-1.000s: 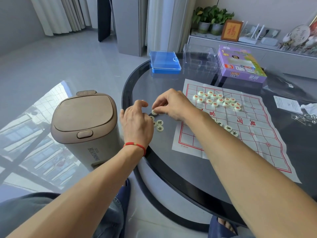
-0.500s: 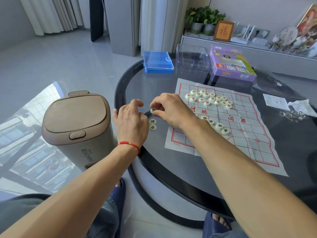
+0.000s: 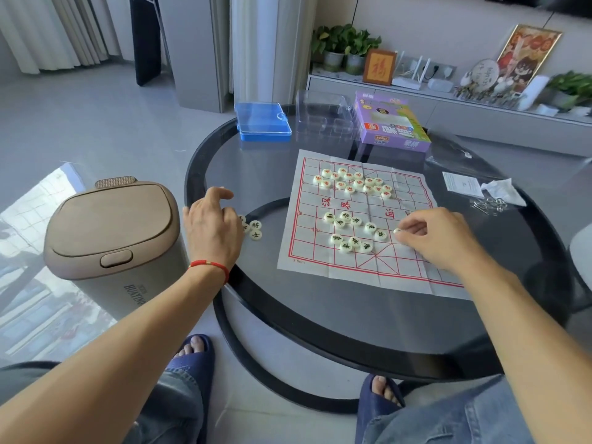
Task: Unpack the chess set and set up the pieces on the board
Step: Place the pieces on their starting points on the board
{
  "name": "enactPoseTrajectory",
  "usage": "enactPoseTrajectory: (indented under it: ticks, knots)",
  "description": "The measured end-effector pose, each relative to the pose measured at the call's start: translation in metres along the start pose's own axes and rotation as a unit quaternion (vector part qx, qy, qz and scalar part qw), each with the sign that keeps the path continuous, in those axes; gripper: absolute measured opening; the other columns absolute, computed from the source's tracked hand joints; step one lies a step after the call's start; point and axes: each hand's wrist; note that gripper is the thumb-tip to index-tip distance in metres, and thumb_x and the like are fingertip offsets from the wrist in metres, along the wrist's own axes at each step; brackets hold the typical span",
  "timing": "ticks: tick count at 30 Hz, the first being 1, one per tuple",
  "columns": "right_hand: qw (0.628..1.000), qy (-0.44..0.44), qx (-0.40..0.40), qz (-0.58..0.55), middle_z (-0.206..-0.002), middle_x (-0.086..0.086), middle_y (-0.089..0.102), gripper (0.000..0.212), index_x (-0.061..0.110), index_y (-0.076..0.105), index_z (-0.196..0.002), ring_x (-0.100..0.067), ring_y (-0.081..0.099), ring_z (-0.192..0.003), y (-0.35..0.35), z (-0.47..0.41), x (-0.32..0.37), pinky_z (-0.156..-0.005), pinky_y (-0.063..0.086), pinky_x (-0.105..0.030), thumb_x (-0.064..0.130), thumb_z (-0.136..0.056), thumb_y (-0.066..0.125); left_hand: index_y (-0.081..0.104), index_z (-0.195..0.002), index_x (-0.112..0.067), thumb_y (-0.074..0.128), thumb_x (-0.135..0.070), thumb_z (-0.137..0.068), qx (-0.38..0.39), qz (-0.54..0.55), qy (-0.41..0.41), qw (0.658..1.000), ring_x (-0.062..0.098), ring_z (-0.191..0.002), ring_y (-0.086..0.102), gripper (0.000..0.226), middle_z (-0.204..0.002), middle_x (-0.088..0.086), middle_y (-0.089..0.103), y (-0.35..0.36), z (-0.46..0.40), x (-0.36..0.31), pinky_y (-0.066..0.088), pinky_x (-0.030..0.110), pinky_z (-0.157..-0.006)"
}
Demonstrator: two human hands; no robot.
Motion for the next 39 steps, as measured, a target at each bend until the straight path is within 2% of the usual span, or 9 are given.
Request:
enactPoseTrajectory:
  ticks: [4, 7, 11, 15, 17, 20, 27, 30, 39]
  knots:
    - [0.997, -0.073, -0.031, -0.023, -0.099, 0.006, 0.073, 0.014, 0.021, 0.078, -0.103, -0.010, 0.062, -0.088, 0.011, 0.008, 0.043, -0.078, 0.049, -0.029, 0.030, -0.094, 0.072, 0.064, -0.116, -0.013, 0.039, -0.007, -0.088, -0.015, 0.052, -0.059, 0.997, 0.029, -0.114, 0.053, 0.038, -0.117, 0.010, 0.066, -0.004, -0.003, 0.003, 0.035, 0.030, -0.091]
    - [0.981, -0.162, 0.048, -0.100, -0.101, 0.013, 0.069, 0.015, 0.025, 0.075, -0.108, -0.002, 0.062, -0.086, 0.036, 0.019, 0.103, -0.069, 0.049, -0.017, 0.030, -0.095, 0.071, 0.065, -0.115, -0.014, 0.040, -0.006, -0.088, -0.019, 0.057, -0.069, 0.996, 0.028, -0.113, 0.054, 0.037, -0.117, 0.009, 0.066, -0.006, -0.002, 0.005, 0.038, 0.033, -0.093]
    - [0.965, -0.248, 0.075, -0.050, -0.111, 0.005, 0.066, 0.036, 0.023, 0.070, -0.123, -0.009, 0.059, -0.092, 0.077, 0.011, 0.159, -0.084, 0.054, -0.031, 0.040, -0.091, 0.073, 0.065, -0.115, -0.013, 0.041, -0.004, -0.088, -0.027, 0.052, -0.064, 0.996, 0.028, -0.112, 0.055, 0.037, -0.117, 0.009, 0.066, -0.006, -0.002, 0.005, 0.038, 0.031, -0.090]
    - [0.964, -0.244, 0.099, 0.031, -0.119, -0.001, 0.060, 0.053, 0.020, 0.062, -0.133, -0.019, 0.056, -0.110, 0.097, -0.001, 0.180, -0.086, 0.043, -0.031, 0.048, -0.089, 0.073, 0.064, -0.115, -0.013, 0.042, -0.005, -0.091, -0.034, 0.048, -0.065, 0.996, 0.024, -0.109, 0.056, 0.034, -0.118, 0.008, 0.066, -0.005, -0.003, 0.006, 0.032, 0.023, -0.083]
    - [0.964, -0.246, 0.098, 0.033, -0.114, -0.002, 0.059, 0.043, 0.020, 0.065, -0.127, -0.021, 0.057, -0.109, 0.101, -0.002, 0.180, -0.082, 0.039, -0.029, 0.042, -0.092, 0.072, 0.064, -0.115, -0.012, 0.041, -0.004, -0.092, -0.040, 0.050, -0.064, 0.996, 0.023, -0.109, 0.055, 0.033, -0.118, 0.009, 0.065, -0.003, -0.003, 0.006, 0.029, 0.019, -0.081]
    - [0.967, -0.245, 0.074, 0.015, -0.112, -0.002, 0.063, 0.026, 0.019, 0.070, -0.119, -0.021, 0.060, -0.105, 0.103, -0.003, 0.178, -0.085, 0.047, -0.032, 0.030, -0.095, 0.070, 0.064, -0.115, -0.010, 0.041, -0.001, -0.092, -0.047, 0.045, -0.051, 0.997, 0.024, -0.109, 0.054, 0.034, -0.115, 0.009, 0.066, -0.001, -0.003, 0.005, 0.024, 0.014, -0.076]
    - [0.966, -0.253, 0.042, -0.022, -0.100, -0.001, 0.066, 0.016, 0.016, 0.074, -0.107, -0.018, 0.063, -0.094, 0.096, -0.005, 0.173, -0.086, 0.053, -0.035, 0.025, -0.094, 0.069, 0.064, -0.115, -0.009, 0.040, 0.000, -0.091, -0.049, 0.032, -0.035, 0.998, 0.026, -0.110, 0.053, 0.035, -0.112, 0.009, 0.067, 0.000, -0.002, 0.005, 0.023, 0.014, -0.077]
    - [0.970, -0.239, 0.020, -0.044, -0.093, 0.002, 0.069, 0.013, 0.018, 0.076, -0.102, -0.012, 0.063, -0.085, 0.073, -0.011, 0.152, -0.084, 0.056, -0.035, 0.024, -0.092, 0.070, 0.064, -0.115, -0.011, 0.039, -0.001, -0.090, -0.043, 0.030, -0.038, 0.998, 0.025, -0.111, 0.052, 0.037, -0.111, 0.008, 0.067, 0.000, -0.003, 0.006, 0.025, 0.017, -0.079]
    - [0.987, -0.133, 0.090, 0.001, -0.097, 0.010, 0.066, 0.019, 0.027, 0.075, -0.108, -0.005, 0.063, -0.090, 0.016, -0.018, 0.057, -0.078, 0.053, -0.023, 0.022, -0.090, 0.077, 0.064, -0.116, -0.012, 0.039, 0.000, -0.089, -0.037, 0.018, -0.031, 0.999, 0.025, -0.110, 0.051, 0.038, -0.112, 0.008, 0.066, 0.001, -0.002, 0.005, 0.021, 0.013, -0.075]
Point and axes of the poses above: each hand's wrist, its own z-axis away from the middle knuckle, its own y-axis out of the palm, x = y × z
